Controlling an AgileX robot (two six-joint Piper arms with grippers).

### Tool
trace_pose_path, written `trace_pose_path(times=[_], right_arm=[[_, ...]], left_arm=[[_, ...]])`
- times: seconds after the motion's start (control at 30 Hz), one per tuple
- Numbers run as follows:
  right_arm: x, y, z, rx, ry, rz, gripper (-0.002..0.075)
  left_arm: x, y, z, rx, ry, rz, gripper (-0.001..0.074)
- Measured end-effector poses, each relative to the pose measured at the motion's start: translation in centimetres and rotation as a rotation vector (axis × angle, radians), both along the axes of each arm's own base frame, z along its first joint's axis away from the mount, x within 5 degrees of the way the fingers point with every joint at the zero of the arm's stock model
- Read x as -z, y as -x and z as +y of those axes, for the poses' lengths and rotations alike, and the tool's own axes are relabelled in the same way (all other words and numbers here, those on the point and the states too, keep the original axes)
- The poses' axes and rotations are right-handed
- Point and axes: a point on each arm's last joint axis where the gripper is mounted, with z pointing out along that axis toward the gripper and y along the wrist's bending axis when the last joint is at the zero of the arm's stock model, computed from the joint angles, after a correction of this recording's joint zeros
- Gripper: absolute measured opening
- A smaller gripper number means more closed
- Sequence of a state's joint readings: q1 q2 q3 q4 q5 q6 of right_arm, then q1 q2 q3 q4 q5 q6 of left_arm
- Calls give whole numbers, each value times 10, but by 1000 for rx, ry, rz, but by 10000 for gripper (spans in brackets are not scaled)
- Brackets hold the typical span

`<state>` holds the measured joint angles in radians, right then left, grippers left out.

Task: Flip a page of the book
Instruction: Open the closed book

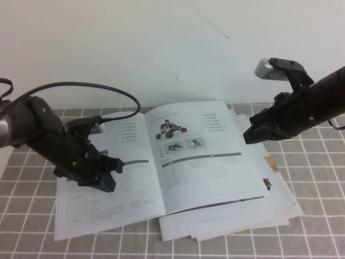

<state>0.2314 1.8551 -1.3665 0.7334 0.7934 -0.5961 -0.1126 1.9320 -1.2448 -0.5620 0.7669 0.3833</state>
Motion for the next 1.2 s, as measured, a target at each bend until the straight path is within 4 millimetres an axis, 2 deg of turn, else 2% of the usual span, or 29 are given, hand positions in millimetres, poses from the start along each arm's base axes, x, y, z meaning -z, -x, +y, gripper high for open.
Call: trace_pose_path(times=[0.1,0.3,0.4,0.63,0.83,1.2], right_arm=[[11,-5,1,-32,12,-28,-3],[21,-12,2,-38,18,-62,-3],[32,-15,3,-39,23,-41,6],[62,-21,3,-30,42,16,181],[84,-28,1,-10,82,22,212],[92,-32,-3,-4,137,-18,213]], left_arm=[[18,-4,0,-11,-8,27,-4],[25,-7,-1,-6,0,55,-4],[27,-7,-2,-6,4,68,-4],[27,-8,-2,-3,5,68,-4],[27,-8,-2,0,5,67,-4],[26,-8,-2,4,5,66,-4]])
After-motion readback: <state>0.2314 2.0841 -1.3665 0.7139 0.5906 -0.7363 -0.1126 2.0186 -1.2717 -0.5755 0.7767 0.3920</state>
